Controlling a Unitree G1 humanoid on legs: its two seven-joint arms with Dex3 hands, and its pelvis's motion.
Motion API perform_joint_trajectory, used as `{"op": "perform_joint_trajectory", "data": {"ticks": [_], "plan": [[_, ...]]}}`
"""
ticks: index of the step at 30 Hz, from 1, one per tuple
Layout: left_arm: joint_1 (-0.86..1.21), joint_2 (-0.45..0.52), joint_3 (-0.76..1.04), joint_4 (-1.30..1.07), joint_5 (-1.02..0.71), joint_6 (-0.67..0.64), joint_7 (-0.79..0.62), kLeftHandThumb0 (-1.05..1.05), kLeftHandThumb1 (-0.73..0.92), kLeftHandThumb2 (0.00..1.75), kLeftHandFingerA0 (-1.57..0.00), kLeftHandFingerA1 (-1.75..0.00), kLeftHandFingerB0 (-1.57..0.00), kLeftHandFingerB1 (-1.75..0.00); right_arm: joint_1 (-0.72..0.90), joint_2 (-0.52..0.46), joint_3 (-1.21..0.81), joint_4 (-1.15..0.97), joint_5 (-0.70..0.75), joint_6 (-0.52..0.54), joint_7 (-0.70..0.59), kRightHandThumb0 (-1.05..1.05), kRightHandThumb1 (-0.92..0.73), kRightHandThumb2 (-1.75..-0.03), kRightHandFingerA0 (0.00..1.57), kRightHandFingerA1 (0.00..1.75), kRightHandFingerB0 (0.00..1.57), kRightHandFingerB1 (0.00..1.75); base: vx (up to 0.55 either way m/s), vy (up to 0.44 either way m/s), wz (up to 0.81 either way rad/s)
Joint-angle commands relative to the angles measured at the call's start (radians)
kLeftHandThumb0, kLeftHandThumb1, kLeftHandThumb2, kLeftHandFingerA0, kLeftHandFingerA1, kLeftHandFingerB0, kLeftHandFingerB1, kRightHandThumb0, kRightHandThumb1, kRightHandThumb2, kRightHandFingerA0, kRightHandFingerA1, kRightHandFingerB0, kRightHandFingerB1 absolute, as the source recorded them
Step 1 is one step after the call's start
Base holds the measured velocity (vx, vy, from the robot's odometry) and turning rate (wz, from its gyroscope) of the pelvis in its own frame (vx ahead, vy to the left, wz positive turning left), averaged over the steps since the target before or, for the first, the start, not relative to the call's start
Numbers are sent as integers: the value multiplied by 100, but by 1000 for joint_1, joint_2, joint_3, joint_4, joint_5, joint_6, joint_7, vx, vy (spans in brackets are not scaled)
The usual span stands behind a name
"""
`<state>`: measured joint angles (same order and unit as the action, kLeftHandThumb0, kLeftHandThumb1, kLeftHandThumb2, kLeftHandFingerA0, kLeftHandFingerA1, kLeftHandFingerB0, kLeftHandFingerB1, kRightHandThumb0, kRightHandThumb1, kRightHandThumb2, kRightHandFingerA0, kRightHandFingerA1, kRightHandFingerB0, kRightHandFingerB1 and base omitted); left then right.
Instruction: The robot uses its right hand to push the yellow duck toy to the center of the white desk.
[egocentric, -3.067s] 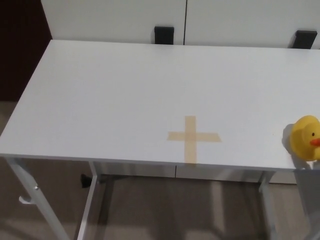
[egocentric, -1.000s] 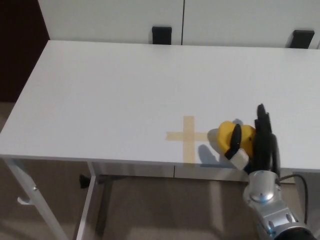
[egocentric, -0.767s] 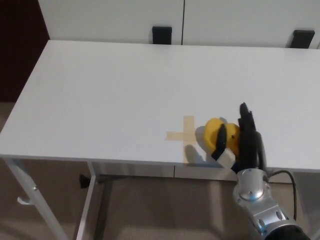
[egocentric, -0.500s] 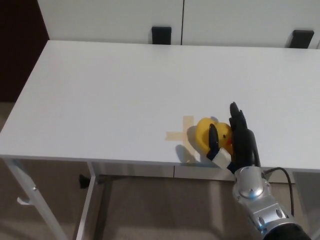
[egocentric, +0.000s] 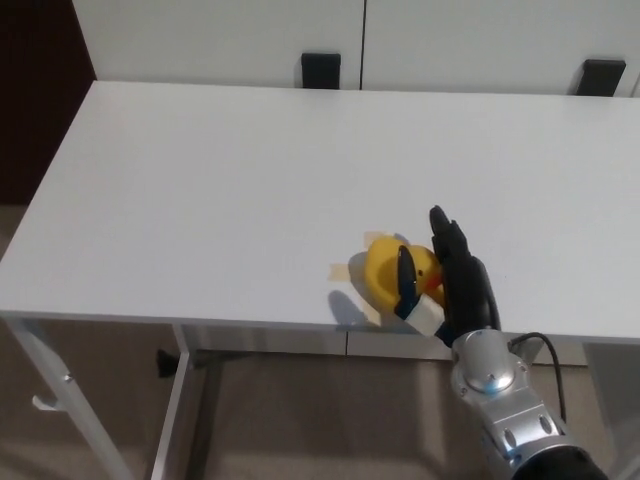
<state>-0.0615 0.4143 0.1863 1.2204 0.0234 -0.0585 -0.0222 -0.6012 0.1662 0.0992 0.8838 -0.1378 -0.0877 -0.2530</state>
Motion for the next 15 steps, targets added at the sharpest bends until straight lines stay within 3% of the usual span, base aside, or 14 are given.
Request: {"op": "perform_joint_trajectory", "data": {"ticks": [1,11,12,15], "plan": [[-3,2,-5,1,0,-20,-4,8,6,101,-131,-120,-128,-117,-25,51,11,6,5,37,22,-93,-92,-94,0,0,0,0,0,0,0],[-2,9,-4,-5,-5,-17,-16,9,4,100,-131,-120,-128,-117,-30,42,-10,5,20,45,32,-96,-92,-94,0,0,0,0,0,0,0],[0,10,-6,-7,-2,-17,-16,52,-21,175,-125,-109,-130,-108,-25,36,-11,3,20,40,35,-105,-92,-129,0,25,0,19,0,0,0],[2,13,-12,-9,4,-12,-12,48,-20,175,-125,-110,-127,-109,-15,15,-5,2,-5,32,5,-105,-92,-127,0,21,0,12,0,0,0]]}}
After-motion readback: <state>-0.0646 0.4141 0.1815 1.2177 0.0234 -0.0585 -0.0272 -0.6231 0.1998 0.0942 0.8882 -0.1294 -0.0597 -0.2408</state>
